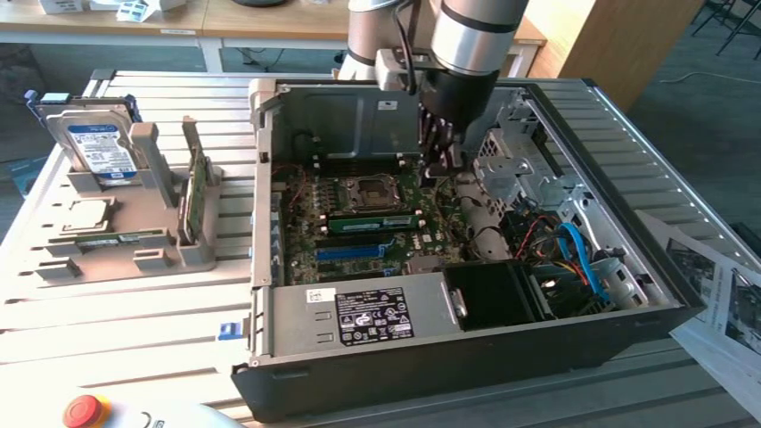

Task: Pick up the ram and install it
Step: 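Press down the ram until it locks into place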

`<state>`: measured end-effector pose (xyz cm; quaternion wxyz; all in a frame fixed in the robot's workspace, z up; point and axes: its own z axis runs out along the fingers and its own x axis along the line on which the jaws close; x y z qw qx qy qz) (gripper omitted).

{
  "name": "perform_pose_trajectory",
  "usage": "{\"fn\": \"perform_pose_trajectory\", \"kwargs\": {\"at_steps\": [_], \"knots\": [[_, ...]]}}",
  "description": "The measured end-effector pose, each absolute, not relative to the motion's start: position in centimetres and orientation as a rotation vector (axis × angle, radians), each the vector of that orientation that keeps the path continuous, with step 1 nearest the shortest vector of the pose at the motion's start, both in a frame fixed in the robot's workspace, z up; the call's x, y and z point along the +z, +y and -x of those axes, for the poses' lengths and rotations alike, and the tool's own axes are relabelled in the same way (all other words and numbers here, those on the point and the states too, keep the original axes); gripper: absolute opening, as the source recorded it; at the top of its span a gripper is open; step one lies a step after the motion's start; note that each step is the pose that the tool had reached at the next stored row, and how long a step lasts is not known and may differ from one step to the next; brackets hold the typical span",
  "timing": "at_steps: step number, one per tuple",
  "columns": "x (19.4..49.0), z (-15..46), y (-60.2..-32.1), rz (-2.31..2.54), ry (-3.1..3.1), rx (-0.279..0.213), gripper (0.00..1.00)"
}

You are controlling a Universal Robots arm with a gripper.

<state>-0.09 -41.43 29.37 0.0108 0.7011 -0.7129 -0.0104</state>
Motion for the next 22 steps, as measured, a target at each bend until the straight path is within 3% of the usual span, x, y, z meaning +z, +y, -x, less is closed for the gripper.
{"fn": "perform_pose_trajectory", "kwargs": {"at_steps": [22], "knots": [[25.4,0.1,-41.4,-2.188,-2.224,-0.032,0.11]]}}
